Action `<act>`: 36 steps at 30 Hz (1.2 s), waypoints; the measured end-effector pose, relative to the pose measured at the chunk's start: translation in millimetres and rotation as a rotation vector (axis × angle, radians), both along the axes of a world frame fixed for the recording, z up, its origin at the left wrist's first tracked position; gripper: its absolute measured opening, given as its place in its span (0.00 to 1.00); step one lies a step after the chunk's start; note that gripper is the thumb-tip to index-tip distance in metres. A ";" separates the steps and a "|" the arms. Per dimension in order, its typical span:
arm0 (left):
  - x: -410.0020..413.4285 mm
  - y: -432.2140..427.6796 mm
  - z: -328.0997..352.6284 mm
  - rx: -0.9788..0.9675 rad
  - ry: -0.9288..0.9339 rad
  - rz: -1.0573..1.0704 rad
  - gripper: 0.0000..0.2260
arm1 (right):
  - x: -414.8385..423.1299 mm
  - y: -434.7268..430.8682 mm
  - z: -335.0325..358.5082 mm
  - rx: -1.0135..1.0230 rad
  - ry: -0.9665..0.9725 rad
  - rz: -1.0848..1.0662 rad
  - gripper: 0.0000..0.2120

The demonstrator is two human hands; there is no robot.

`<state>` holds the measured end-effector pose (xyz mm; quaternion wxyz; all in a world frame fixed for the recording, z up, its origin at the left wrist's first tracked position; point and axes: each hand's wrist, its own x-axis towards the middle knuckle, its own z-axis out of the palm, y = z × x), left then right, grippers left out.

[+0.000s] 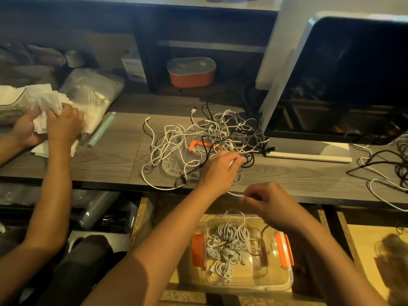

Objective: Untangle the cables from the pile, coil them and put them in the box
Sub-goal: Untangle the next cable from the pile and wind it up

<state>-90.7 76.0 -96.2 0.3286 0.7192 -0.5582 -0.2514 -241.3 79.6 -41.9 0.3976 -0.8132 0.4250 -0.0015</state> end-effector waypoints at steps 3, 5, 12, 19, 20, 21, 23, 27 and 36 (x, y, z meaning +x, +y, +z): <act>-1.4 3.3 -4.0 0.043 0.053 -0.150 0.13 | -12.0 -14.7 7.4 -0.009 -0.002 -0.045 0.06; -2.9 6.5 -2.6 0.020 0.106 -0.219 0.11 | -21.3 -20.6 10.7 0.061 0.018 0.005 0.04; 2.4 19.3 8.8 0.219 -0.068 -0.436 0.25 | -39.1 -31.6 7.3 0.016 -0.057 -0.209 0.03; -0.5 24.9 5.3 0.341 -0.078 -0.389 0.17 | -38.5 -36.3 0.0 0.020 -0.187 -0.345 0.05; -2.6 24.6 7.3 0.350 0.132 -0.344 0.17 | -38.0 -36.2 -5.6 0.050 -0.205 -0.374 0.06; -5.0 24.8 11.4 0.340 0.384 -0.298 0.18 | -35.6 -34.7 -11.6 0.093 -0.214 -0.402 0.10; -9.0 24.7 22.0 0.245 0.705 -0.235 0.19 | -28.4 -26.5 -29.9 0.160 -0.172 -0.395 0.16; -21.5 25.6 41.8 0.145 0.891 -0.323 0.15 | 1.1 0.8 -48.6 0.154 -0.167 -0.265 0.19; -18.7 7.1 24.5 -0.200 0.317 0.190 0.07 | 19.7 -1.2 -32.3 0.089 -0.031 -0.040 0.12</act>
